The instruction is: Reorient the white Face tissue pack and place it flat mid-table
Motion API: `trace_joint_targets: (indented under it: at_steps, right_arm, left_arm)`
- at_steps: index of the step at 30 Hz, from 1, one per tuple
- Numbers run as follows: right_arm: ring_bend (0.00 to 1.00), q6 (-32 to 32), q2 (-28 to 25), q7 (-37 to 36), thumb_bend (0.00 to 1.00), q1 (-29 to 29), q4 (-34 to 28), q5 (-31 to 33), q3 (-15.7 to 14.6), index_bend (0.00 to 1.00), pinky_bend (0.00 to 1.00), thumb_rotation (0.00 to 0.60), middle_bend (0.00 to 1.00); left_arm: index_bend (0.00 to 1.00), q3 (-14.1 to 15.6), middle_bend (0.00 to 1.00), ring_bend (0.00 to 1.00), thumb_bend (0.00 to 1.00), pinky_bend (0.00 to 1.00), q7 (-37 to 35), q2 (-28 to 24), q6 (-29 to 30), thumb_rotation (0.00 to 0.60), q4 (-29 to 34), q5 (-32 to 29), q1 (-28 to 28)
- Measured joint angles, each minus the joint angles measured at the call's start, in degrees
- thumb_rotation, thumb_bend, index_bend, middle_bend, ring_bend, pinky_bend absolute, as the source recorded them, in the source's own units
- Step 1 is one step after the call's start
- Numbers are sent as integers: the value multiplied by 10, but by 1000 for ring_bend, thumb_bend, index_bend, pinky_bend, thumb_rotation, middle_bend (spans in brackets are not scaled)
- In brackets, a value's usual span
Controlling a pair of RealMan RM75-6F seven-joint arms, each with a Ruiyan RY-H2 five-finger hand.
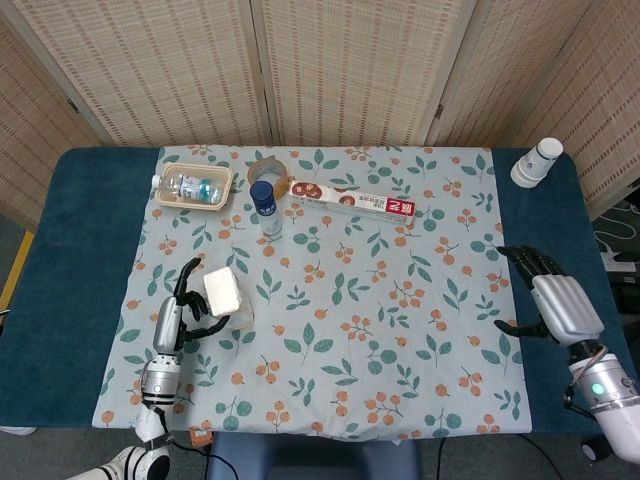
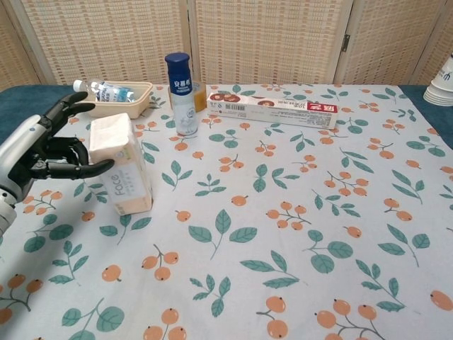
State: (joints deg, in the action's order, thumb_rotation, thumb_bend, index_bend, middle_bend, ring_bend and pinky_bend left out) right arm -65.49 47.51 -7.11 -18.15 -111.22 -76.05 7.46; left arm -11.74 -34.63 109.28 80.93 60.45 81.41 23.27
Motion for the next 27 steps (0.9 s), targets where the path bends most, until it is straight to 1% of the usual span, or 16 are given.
trace_joint_targets:
  at_steps: [5, 11, 15, 17, 20, 23, 27]
  right_arm:
    - [32, -4, -3, -9, 110, 2, 1, -3, 1, 110, 111, 600, 87]
    - [40, -7, -7, -18, 110, 5, 1, -10, 0, 111, 112, 600, 96]
    - [44, -14, -10, -27, 110, 9, 0, -18, -1, 111, 112, 600, 102]
    - [45, -17, -12, -32, 110, 11, 0, -21, -1, 111, 112, 600, 103]
    - [45, -19, -15, -39, 110, 14, 1, -25, -2, 111, 112, 600, 103]
    - [46, -21, -17, -44, 110, 15, 0, -29, -3, 111, 112, 600, 103]
    - [46, -30, -20, -51, 110, 19, 0, -34, -2, 111, 112, 600, 103]
  left_arm:
    - [0, 6, 32, 588, 142, 690, 9, -28, 5, 600, 35, 9, -6]
    - [0, 31, 28, 582, 140, 695, 32, -71, 15, 600, 103, 34, -19]
    - [0, 49, 29, 582, 139, 699, 59, -105, 25, 600, 157, 52, -30]
    - [0, 53, 33, 582, 137, 701, 75, -121, 30, 600, 181, 57, -34]
    - [0, 53, 67, 584, 138, 705, 112, -148, 31, 600, 221, 56, -38]
    - [0, 47, 108, 588, 151, 716, 160, -182, 25, 600, 264, 48, -38]
    - [16, 34, 139, 594, 151, 726, 242, -246, -1, 600, 345, 20, -34]
